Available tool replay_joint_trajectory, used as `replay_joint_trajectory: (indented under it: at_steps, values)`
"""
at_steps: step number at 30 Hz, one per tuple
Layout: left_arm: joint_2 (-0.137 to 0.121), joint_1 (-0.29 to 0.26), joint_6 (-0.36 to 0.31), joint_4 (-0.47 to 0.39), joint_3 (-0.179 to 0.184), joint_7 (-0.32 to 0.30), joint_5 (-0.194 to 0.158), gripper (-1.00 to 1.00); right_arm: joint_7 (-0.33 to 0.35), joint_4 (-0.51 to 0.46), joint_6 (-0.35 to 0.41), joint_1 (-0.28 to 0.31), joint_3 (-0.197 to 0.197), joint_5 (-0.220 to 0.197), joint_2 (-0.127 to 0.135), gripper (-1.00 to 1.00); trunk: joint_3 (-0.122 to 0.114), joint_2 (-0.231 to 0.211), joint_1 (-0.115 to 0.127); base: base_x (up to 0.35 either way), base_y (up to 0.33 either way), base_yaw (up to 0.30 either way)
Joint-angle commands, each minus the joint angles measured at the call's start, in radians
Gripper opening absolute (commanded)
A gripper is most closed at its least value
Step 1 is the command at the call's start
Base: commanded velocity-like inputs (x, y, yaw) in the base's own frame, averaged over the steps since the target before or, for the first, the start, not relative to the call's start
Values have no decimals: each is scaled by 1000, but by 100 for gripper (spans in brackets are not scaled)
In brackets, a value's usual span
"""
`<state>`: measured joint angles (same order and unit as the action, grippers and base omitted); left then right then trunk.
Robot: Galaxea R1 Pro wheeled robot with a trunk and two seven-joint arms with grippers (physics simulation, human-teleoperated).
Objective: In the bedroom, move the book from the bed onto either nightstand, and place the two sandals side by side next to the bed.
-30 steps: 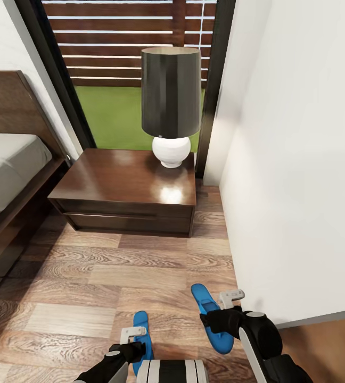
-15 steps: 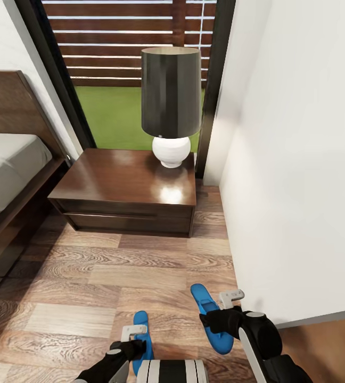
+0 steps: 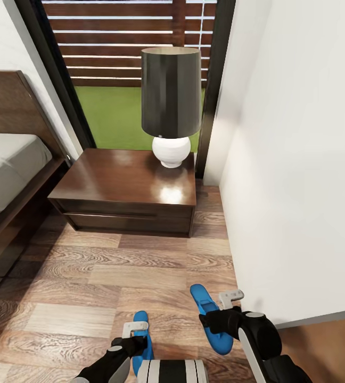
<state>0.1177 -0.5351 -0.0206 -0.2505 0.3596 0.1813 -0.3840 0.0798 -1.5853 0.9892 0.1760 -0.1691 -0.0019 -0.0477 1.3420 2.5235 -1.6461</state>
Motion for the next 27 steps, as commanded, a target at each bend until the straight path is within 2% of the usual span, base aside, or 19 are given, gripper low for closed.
replay_joint_trajectory:
  at_steps: [1,9,27]
  values:
    - [-1,0,-2,-2,9,7,-7,100,3,-1,5,0,1,0,0,-100,1,0,0,0,0,0]
    - [-1,0,-2,-2,9,6,-7,100,2,-1,5,0,-1,0,-1,-100,32,2,-3,0,0,0]
    - [0,-6,-5,-18,9,6,-8,100,2,-1,5,0,-1,0,-1,-100,32,2,-3,0,0,0]
